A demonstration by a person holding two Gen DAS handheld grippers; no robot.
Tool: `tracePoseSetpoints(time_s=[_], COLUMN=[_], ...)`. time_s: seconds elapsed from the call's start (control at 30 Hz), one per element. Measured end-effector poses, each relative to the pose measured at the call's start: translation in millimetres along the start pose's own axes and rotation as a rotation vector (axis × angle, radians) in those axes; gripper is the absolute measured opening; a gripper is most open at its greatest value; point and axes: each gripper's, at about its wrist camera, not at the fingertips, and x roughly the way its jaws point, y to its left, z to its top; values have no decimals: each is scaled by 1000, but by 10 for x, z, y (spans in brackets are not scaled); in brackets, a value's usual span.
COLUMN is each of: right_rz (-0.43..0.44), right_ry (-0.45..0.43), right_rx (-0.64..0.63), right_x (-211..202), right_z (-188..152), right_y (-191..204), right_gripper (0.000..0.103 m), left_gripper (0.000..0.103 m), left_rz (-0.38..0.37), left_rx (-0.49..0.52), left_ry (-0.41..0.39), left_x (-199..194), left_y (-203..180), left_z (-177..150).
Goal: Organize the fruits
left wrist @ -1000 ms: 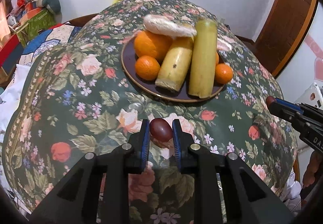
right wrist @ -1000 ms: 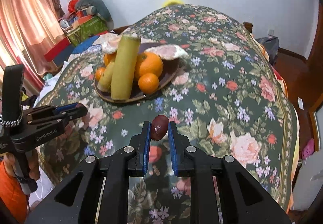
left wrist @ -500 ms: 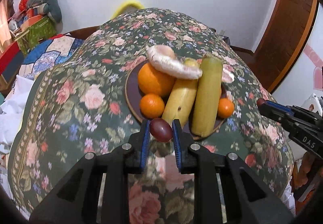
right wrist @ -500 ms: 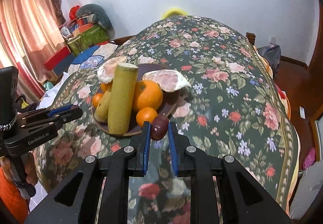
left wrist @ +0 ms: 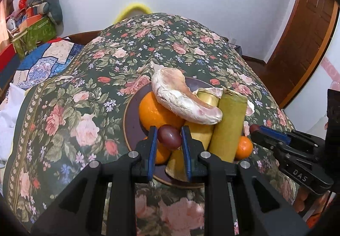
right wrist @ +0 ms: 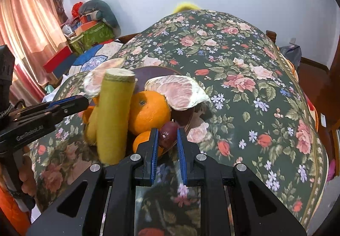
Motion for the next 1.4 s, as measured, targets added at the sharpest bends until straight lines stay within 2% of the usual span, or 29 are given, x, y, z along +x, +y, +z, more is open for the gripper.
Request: tracePoseSetpoints(time_s=[0.5,0.6,0.7,0.83,1.0,1.13,1.3,1.4], right_rz=[24,28,33,22,15,2,-13,-19], right_ry=[20,26,28,11,-27,-92,-211,-290], right_rx=[15,34,48,50,54,24,-24,-48], right_x=[198,205,199,124,-97,-431,-1032,-1427], right_z=[71,74,72,73,105,165,202,197], right_y=[-82,-116,-154,-167,-159,-53,160,293], right_gripper=[16,22,29,30,30,30,30,30], left_gripper=[22,33,35,35,35,35,35,35], left_rz=[-13,-4,-32,-44,-33,-22,-19,-5], left_rx=[-28,-40,-66,-87,-86,-66,-35,1], left_ry=[22,33,48,44,16,-24,-123,-214], left_x=[176,179,177,106,-131,-460,-1070,-1558], left_y=[65,104,165,212,200,122,-47,-221], left_z=[16,31,31,18,12,10,27,11])
